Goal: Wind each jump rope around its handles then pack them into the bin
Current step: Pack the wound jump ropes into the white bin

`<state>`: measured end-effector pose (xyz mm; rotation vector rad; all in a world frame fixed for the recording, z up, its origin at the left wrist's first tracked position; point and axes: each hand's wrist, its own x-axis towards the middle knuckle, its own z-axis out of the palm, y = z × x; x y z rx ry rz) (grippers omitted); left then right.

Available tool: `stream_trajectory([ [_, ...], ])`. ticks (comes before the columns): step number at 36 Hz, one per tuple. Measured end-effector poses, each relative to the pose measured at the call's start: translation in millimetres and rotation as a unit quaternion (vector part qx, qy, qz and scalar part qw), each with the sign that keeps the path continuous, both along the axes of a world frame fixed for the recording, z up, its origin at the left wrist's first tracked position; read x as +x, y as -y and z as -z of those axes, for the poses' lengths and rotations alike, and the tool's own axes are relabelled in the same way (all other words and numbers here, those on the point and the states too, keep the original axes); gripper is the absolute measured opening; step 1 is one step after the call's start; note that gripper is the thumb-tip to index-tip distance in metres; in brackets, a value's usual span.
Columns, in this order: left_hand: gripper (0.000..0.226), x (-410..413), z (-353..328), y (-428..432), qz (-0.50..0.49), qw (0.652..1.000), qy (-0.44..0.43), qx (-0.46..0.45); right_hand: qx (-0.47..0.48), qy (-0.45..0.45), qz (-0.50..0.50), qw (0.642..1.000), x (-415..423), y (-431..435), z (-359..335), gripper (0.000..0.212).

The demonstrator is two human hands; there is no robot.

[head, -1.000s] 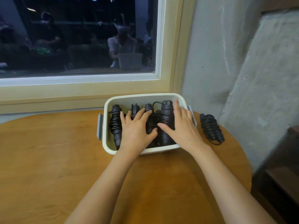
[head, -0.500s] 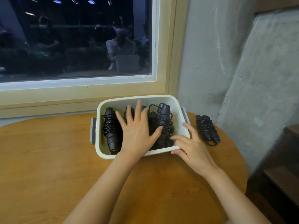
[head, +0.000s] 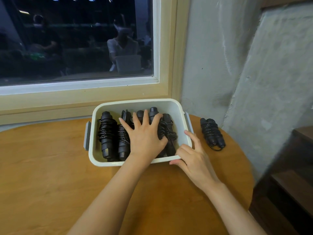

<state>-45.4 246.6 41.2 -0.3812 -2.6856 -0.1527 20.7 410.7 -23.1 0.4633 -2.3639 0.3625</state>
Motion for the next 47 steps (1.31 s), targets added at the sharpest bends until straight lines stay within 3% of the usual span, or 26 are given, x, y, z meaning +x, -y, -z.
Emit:
stream_trajectory([
  [12, 0.073, 1.3, 1.8, 11.1, -0.005, 1.0, -0.006, -0.014, 0.034, -0.004, -0.019, 0.999, -0.6, -3.7, -0.3, 0.049],
  [17, 0.072, 2.5, 0.8, 11.9, -0.004, 1.0, 0.002, -0.009, -0.126, -0.025, -0.085, 0.988, -3.5, -13.1, 3.6, 0.028],
  [22, 0.071, 1.8, 0.3, 12.2, -0.004, 1.0, 0.003, -0.006, -0.166, -0.079, 0.077, 0.98, -23.8, -25.6, -4.3, 0.032],
  [24, 0.07, 1.0, 0.8, 12.8, -0.003, 1.0, 0.004, -0.004, -0.148, -0.037, 0.181, 0.972, -35.5, -35.5, -1.8, 0.034],
  [27, 0.065, -0.9, 1.3, 13.4, 0.0, 1.0, 0.003, 0.003, -0.12, 0.097, 0.302, 0.941, -55.1, -51.0, 4.6, 0.056],
  [30, 0.061, -1.9, 1.2, 13.8, -0.001, 1.0, 0.004, 0.01, -0.071, 0.249, 0.363, 0.895, -69.6, -63.5, 12.9, 0.075],
  [33, 0.06, -1.0, 2.4, 14.4, 0.0, 1.0, 0.001, 0.013, -0.055, 0.333, 0.38, 0.861, -75.3, -72.3, 26.8, 0.078],
  [36, 0.059, -0.8, 2.2, 14.4, 0.002, 1.0, 0.001, 0.015, -0.026, 0.337, 0.398, 0.853, -76.8, -74.9, 31.4, 0.065],
  [40, 0.059, -3.4, 0.2, 14.3, -0.001, 1.0, 0.009, 0.012, -0.011, 0.284, 0.41, 0.867, -74.1, -72.0, 26.5, 0.041],
  [47, 0.06, -5.0, -1.4, 13.3, -0.004, 1.0, 0.014, 0.005, -0.009, 0.32, 0.418, 0.85, -64.0, -48.5, 26.5, 0.046],
])
